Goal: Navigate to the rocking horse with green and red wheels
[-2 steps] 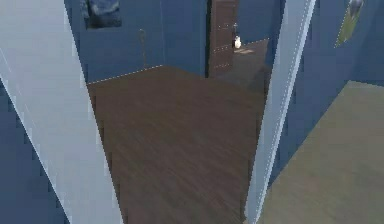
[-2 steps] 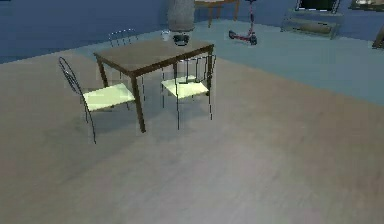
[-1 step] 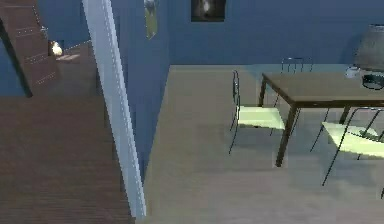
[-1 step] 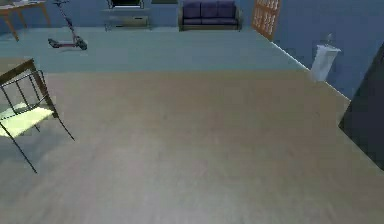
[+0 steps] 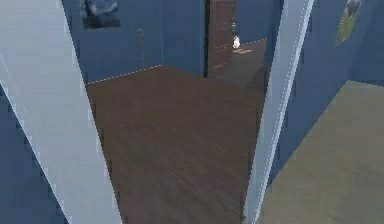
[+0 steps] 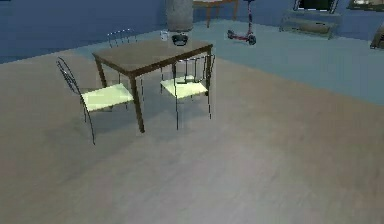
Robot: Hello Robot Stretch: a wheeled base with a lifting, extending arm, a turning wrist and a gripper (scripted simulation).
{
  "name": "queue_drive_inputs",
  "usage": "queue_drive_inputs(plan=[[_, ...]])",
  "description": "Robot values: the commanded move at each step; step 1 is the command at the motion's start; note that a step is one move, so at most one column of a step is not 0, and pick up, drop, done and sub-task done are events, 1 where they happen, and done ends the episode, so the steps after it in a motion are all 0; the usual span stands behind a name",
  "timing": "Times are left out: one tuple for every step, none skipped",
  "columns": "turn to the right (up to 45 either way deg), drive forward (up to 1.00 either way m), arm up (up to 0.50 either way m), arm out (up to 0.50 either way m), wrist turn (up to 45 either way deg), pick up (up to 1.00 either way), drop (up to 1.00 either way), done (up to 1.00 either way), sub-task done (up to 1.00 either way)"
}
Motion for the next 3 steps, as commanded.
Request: queue_drive_inputs(plan=[[45.0, 0.0, 0.0, 0.0, 0.0, 0.0, 0.0, 0.0, 0.0], [3.0, 0.0, 0.0, 0.0, 0.0, 0.0, 0.0, 0.0, 0.0], [0.0, 0.3, 0.0, 0.0, 0.0, 0.0, 0.0, 0.0, 0.0]])
